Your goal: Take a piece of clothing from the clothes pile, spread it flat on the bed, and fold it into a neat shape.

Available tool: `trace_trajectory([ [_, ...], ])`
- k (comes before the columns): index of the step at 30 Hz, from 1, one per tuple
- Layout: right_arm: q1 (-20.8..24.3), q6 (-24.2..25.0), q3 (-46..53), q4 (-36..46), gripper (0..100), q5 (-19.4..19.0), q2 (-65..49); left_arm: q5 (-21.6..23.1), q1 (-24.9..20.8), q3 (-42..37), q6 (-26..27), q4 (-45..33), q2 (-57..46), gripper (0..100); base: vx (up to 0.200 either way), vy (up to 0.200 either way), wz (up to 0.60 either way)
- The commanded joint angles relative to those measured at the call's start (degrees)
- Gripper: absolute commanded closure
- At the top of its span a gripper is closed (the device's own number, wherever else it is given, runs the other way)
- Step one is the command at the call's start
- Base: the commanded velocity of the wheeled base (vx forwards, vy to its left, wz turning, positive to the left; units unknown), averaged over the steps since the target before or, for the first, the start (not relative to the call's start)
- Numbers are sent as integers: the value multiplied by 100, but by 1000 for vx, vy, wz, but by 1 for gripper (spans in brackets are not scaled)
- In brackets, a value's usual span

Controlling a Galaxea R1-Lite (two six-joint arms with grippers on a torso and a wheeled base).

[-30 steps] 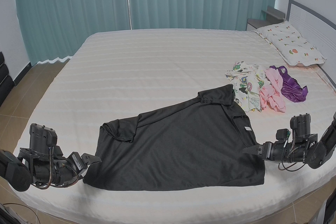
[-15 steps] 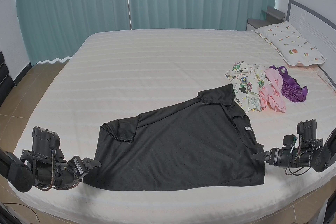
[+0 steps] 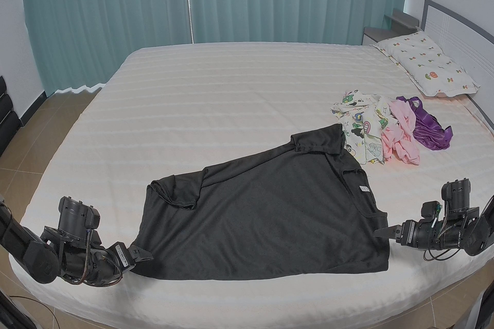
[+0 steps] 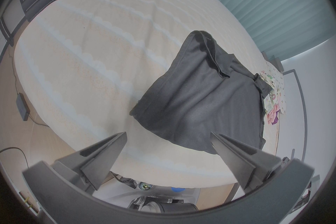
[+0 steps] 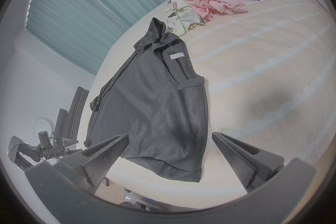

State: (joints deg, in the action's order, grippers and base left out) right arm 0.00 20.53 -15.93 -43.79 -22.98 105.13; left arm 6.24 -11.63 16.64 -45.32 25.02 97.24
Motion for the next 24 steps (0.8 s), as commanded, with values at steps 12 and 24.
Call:
trace_trajectory([
  [12, -149, -23, 126, 2, 0, -49, -124, -202, -6, -20, -11, 830, 849, 0, 0, 0, 0],
  [24, -149, -23, 169, 2, 0, -58, -98, -703, -287, -135, -82, 1638, 1455, 0, 0, 0, 0],
])
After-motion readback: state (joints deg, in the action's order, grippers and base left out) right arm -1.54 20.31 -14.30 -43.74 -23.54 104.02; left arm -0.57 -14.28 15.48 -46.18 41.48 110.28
